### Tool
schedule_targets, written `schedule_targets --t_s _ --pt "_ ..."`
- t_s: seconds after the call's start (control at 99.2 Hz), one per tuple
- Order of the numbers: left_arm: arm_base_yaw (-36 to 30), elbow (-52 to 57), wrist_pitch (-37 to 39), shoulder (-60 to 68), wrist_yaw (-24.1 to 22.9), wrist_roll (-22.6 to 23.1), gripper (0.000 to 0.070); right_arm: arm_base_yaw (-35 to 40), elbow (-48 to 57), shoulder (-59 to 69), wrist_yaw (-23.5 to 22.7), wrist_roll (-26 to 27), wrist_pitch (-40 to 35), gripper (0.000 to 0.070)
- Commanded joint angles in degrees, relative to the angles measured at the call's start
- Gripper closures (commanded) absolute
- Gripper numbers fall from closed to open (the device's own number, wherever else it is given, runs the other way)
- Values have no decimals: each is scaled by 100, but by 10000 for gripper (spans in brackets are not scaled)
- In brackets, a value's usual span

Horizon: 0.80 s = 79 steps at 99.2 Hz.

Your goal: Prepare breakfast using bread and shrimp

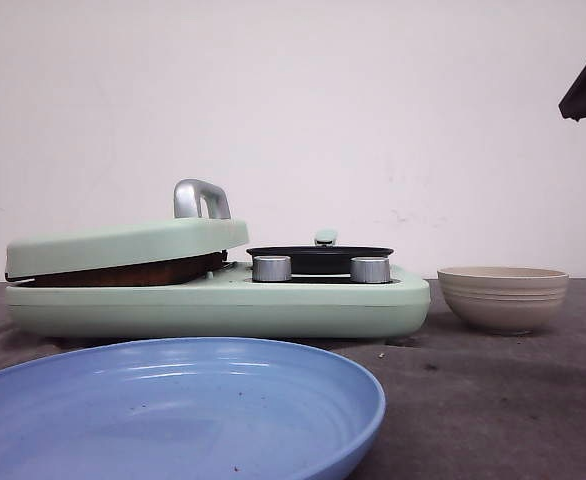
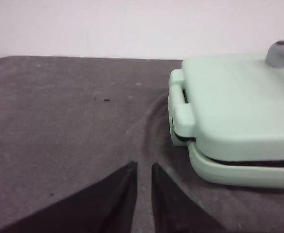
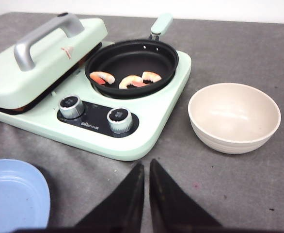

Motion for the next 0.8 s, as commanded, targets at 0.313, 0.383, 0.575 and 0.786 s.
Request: schedule_targets --t_s 0.313,0.383,0.575,0.786 --pt "472 -555 378 -13 743 74 700 52 24 15 17 61 76 694" --pt "470 -555 376 -13 732 61 700 52 24 15 15 59 76 694" --pt "455 -553 398 -9 933 -2 700 52 24 15 17 59 76 694" --pt "457 -553 396 -11 914 -2 700 52 24 15 17 59 76 694"
